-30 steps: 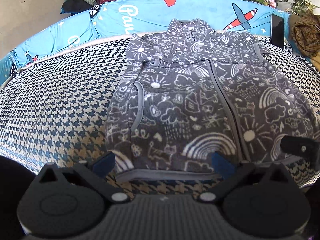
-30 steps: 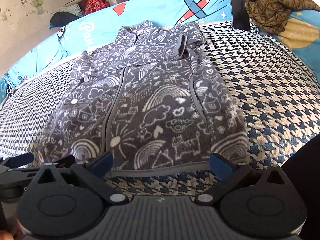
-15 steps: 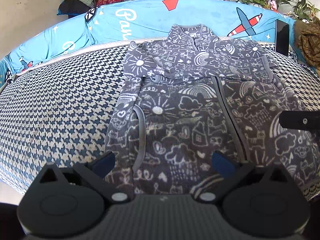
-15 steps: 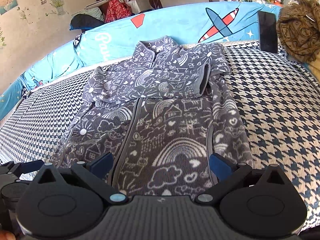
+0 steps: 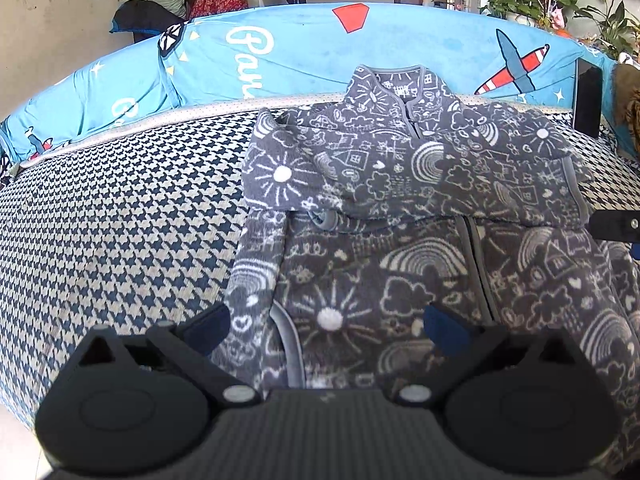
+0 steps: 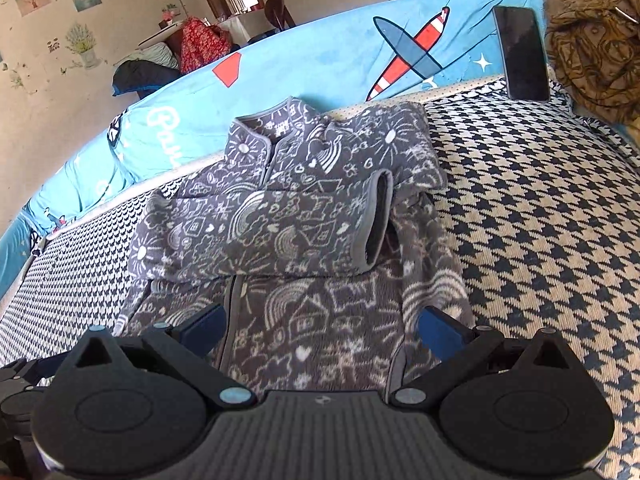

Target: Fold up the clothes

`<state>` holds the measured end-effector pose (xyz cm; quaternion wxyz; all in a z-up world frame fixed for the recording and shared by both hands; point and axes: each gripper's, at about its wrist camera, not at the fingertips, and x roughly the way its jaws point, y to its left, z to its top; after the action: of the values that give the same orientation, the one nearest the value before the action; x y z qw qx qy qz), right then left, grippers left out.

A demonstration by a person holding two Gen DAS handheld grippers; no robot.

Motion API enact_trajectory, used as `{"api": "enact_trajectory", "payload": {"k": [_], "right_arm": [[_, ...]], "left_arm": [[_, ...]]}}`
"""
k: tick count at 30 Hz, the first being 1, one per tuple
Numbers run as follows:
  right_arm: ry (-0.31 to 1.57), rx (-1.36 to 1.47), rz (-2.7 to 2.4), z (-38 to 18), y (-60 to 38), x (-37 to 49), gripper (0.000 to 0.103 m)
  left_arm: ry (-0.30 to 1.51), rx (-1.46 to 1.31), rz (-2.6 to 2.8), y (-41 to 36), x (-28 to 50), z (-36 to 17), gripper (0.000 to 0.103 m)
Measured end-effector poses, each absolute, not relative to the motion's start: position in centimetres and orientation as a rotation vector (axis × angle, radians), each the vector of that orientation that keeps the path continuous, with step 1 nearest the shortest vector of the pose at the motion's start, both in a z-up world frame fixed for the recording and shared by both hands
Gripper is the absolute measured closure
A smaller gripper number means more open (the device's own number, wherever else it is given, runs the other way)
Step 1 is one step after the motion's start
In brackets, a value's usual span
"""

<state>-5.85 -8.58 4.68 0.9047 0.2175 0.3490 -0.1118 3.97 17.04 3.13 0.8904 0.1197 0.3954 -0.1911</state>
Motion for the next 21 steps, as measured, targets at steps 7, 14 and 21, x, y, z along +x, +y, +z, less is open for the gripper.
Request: {"api": "enact_trajectory", "payload": {"k": [7, 14, 21], "right_arm": [[0.733, 0.503, -0.283, 3.9, -12.2, -2.9, 0.000], [0.741, 0.583, -0.276, 2.9, -14.3, -1.3, 0.000], [0.750, 0.536, -0.311, 2.2, -15.3, -0.3, 0.000]], "left_arm": [[0.850, 0.242, -0.418, 15.6, 7.3, 3.1, 0.000], [0.913, 0.183, -0.444, 14.7, 9.9, 2.8, 0.000], [0.886, 0.222, -0.445, 14.1, 11.1, 3.2, 0.000]]}}
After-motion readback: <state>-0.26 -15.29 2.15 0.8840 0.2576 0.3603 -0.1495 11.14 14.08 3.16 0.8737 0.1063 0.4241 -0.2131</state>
